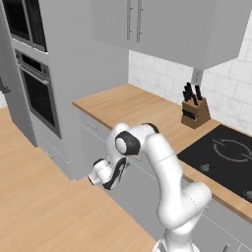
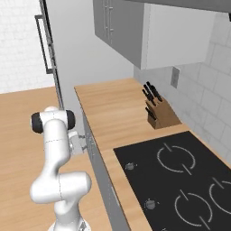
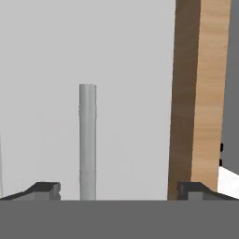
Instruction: Take a straw from the drawer in front and place it inside the glass cup on the dining counter.
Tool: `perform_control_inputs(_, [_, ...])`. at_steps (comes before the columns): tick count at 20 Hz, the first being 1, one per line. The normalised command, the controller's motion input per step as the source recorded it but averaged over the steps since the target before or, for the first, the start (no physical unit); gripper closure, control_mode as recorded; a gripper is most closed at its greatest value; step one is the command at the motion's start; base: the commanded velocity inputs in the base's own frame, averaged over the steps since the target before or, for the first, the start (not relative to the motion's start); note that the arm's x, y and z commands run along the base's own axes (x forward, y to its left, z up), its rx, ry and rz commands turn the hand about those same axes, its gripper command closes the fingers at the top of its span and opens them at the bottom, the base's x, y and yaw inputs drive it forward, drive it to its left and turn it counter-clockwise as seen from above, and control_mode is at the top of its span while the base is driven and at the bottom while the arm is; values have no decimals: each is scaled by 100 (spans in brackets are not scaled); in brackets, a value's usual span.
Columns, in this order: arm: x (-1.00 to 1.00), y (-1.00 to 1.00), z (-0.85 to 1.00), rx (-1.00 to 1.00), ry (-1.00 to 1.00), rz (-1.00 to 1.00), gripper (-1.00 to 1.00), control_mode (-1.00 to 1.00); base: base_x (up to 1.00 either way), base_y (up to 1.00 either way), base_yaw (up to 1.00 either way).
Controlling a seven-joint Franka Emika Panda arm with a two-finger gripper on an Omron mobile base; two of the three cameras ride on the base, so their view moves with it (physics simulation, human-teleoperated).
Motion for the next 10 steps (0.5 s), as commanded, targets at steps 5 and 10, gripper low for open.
perform_control_inputs(5, [27,-35,-13,11,3,18,-100,-100,0,0,0])
perform_control_inputs(10, [31,-19,-26,9,5,15,-100,-100,0,0,0])
